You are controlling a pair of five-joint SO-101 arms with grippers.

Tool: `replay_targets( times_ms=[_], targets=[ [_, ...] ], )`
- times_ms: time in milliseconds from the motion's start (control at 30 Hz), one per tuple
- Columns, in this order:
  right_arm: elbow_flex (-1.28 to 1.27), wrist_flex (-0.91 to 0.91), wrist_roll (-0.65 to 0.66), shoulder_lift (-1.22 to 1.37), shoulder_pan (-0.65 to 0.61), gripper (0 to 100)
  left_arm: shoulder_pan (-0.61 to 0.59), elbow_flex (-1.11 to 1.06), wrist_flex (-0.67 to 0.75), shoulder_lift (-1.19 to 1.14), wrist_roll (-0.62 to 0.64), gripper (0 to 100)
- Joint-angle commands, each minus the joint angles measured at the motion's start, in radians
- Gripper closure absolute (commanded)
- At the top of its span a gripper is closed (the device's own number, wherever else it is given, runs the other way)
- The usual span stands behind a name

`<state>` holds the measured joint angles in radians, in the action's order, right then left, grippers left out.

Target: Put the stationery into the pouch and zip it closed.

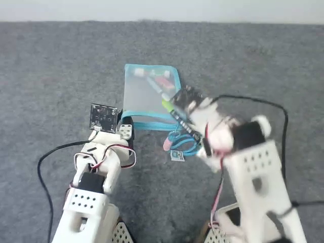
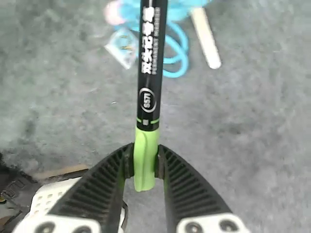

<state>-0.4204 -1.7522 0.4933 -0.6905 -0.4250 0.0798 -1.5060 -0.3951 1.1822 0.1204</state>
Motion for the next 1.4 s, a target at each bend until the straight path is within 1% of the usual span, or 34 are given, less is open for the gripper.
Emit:
replay_targets(
  times_ms=[0, 67, 167, 367, 633, 800, 900, 1000, 1100, 1233, 1367],
  targets=[
    [-0.051, -0.038, -0.02, -0.104, -0.047, 99.2, 0.014, 0.065, 0.038, -0.006, 0.018, 99],
    [-0.089, -0.038, -0.011, -0.105, -0.062, 99.2, 0.017, 0.065, 0.04, -0.006, 0.018, 99],
    [-0.135, -0.038, 0.055, -0.114, -0.096, 99.2, 0.018, 0.065, 0.04, -0.006, 0.018, 99],
    [-0.141, -0.005, -0.008, -0.067, -0.097, 99.2, 0.02, 0.065, 0.038, -0.006, 0.018, 99],
    [-0.118, 0.081, -0.077, 0.14, -0.094, 99.2, 0.021, 0.059, 0.037, -0.006, 0.014, 99],
    [0.044, 0.079, -0.138, 0.277, -0.082, 99.2, 0.021, 0.05, 0.034, -0.005, 0.012, 99],
    [0.18, 0.041, -0.189, 0.377, -0.084, 99.2, 0.021, 0.035, 0.035, -0.003, 0.011, 99],
    [0.325, -0.001, -0.21, 0.489, -0.082, 99.2, 0.028, 0.031, 0.035, -0.002, 0.0, 99],
    [0.483, -0.039, -0.244, 0.605, -0.082, 99.2, 0.084, 0.008, 0.035, 0.002, -0.049, 99],
    [0.637, -0.042, -0.288, 0.745, -0.081, 99.2, 0.175, -0.018, 0.035, 0.002, -0.091, 99],
    [0.732, -0.042, -0.318, 0.845, -0.073, 99.1, 0.207, -0.03, 0.034, 0.002, -0.101, 99]
  ],
)
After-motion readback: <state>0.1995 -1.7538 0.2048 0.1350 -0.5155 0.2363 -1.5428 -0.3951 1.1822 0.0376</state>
